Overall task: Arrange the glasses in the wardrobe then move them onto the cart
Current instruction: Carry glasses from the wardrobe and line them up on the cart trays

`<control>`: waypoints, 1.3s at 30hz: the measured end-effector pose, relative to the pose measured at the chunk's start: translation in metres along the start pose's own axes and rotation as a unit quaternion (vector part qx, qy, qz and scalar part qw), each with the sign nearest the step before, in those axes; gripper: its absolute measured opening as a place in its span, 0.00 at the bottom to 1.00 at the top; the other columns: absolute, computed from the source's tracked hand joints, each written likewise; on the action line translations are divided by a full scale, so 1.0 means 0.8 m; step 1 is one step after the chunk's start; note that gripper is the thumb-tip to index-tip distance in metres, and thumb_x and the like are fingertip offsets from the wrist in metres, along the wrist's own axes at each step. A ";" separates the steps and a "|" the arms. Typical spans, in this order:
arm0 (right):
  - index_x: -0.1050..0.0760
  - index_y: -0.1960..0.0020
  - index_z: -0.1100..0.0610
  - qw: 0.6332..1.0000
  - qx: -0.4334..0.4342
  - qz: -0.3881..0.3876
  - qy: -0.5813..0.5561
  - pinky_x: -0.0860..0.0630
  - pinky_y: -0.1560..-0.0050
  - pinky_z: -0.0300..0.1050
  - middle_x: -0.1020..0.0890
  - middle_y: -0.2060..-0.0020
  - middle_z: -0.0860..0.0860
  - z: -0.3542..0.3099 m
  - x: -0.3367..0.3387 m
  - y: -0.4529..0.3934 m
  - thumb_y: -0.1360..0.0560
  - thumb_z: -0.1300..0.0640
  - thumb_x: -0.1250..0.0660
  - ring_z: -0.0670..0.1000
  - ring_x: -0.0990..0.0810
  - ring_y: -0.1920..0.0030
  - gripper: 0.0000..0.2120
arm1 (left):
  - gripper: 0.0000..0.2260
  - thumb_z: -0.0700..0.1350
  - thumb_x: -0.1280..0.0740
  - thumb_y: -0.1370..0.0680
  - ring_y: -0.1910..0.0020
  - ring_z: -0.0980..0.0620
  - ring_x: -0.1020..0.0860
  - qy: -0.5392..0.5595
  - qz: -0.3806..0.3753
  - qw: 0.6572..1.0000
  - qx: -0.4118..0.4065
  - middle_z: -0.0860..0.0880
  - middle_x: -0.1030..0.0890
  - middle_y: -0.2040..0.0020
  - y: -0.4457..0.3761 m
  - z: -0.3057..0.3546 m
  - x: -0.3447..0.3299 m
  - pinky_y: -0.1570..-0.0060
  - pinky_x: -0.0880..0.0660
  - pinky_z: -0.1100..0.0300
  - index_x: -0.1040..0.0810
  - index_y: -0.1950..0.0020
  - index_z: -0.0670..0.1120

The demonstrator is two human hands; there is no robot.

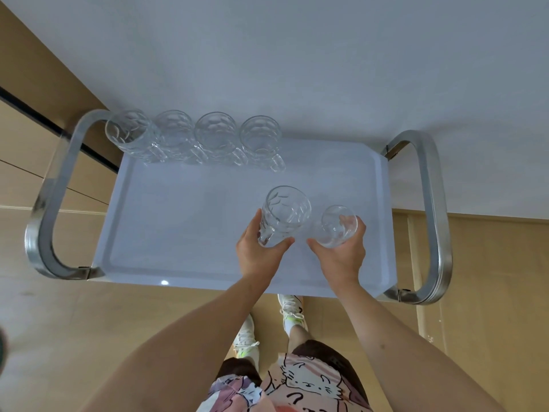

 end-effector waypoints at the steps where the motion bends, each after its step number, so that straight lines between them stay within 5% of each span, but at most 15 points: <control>1: 0.39 0.31 0.44 1.000 -0.001 0.002 0.000 0.33 0.49 0.28 0.24 0.39 0.42 0.000 0.000 0.001 0.39 0.53 0.15 0.46 0.25 0.43 0.46 | 0.41 0.48 0.16 0.35 0.37 0.58 0.23 0.000 0.004 1.000 0.001 0.54 0.21 0.34 0.001 -0.001 0.002 0.48 0.31 0.81 0.29 0.24 0.53; 6: 0.37 0.32 0.45 1.000 0.001 0.013 0.002 0.31 0.50 0.30 0.25 0.41 0.41 -0.002 -0.001 0.002 0.40 0.53 0.15 0.46 0.24 0.45 0.45 | 0.43 0.49 0.17 0.34 0.36 0.59 0.25 -0.020 0.008 1.000 -0.002 0.53 0.24 0.32 0.009 -0.010 0.006 0.50 0.34 0.81 0.34 0.23 0.56; 11: 0.37 0.32 0.46 1.000 0.007 0.023 0.011 0.28 0.45 0.40 0.24 0.40 0.43 -0.001 -0.001 0.001 0.41 0.52 0.15 0.47 0.24 0.44 0.45 | 0.47 0.49 0.18 0.34 0.37 0.52 0.22 -0.056 -0.012 0.998 -0.028 0.51 0.22 0.34 0.013 -0.016 0.014 0.39 0.22 0.54 0.42 0.22 0.58; 15: 0.38 0.32 0.46 1.000 0.003 0.024 0.016 0.29 0.45 0.41 0.24 0.40 0.43 0.000 -0.003 0.004 0.40 0.51 0.15 0.48 0.24 0.44 0.45 | 0.57 0.51 0.17 0.35 0.27 0.48 0.33 -0.131 -0.047 0.987 -0.080 0.47 0.34 0.24 0.005 0.004 0.018 0.30 0.34 0.54 0.52 0.19 0.56; 19: 0.37 0.31 0.48 1.000 -0.005 0.021 0.016 0.29 0.46 0.42 0.24 0.39 0.45 -0.002 -0.002 0.004 0.39 0.51 0.16 0.50 0.23 0.43 0.43 | 0.55 0.46 0.18 0.36 0.25 0.42 0.39 -0.243 -0.116 0.941 -0.203 0.43 0.42 0.22 -0.016 0.042 0.018 0.27 0.37 0.50 0.50 0.17 0.49; 23: 0.37 0.31 0.47 1.000 -0.004 0.015 0.008 0.30 0.48 0.38 0.24 0.39 0.44 -0.004 -0.001 0.004 0.39 0.51 0.16 0.49 0.24 0.44 0.43 | 0.48 0.46 0.24 0.37 0.31 0.42 0.33 -0.348 -0.192 0.881 -0.257 0.50 0.40 0.26 -0.031 0.071 0.016 0.40 0.26 0.49 0.44 0.21 0.60; 28: 0.37 0.36 0.43 1.000 0.014 0.013 0.014 0.34 0.52 0.27 0.25 0.42 0.42 -0.008 0.001 0.001 0.39 0.50 0.16 0.47 0.24 0.45 0.41 | 0.44 0.54 0.24 0.38 0.36 0.44 0.31 -0.372 -0.168 0.884 -0.228 0.51 0.38 0.32 -0.044 0.094 0.012 0.45 0.25 0.50 0.38 0.25 0.64; 32: 0.38 0.38 0.42 0.999 0.021 0.025 0.012 0.28 0.45 0.39 0.24 0.42 0.44 -0.012 0.008 -0.010 0.39 0.49 0.15 0.47 0.24 0.45 0.40 | 0.42 0.60 0.26 0.38 0.37 0.44 0.34 -0.396 -0.160 0.874 -0.231 0.49 0.40 0.36 -0.060 0.125 -0.001 0.49 0.27 0.52 0.40 0.26 0.66; 34: 0.39 0.39 0.41 0.999 0.025 0.035 0.014 0.30 0.47 0.35 0.25 0.43 0.44 -0.012 0.012 -0.016 0.39 0.49 0.15 0.47 0.25 0.46 0.40 | 0.40 0.60 0.26 0.38 0.37 0.44 0.34 -0.405 -0.158 0.867 -0.243 0.48 0.39 0.36 -0.067 0.145 -0.013 0.52 0.29 0.53 0.39 0.28 0.65; 39: 0.35 0.35 0.52 0.996 0.029 0.077 0.018 0.27 0.45 0.42 0.25 0.42 0.46 -0.014 0.023 -0.038 0.39 0.51 0.15 0.48 0.25 0.45 0.41 | 0.38 0.59 0.25 0.35 0.38 0.40 0.30 -0.432 -0.141 0.845 -0.282 0.45 0.38 0.34 -0.085 0.193 -0.048 0.54 0.28 0.52 0.38 0.28 0.58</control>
Point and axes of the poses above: each hand's wrist, its own y-axis away from the middle knuckle, its own x-axis out of the back of the hand, z = x × y, the point moved 5 cm from there along -y, towards the middle knuckle
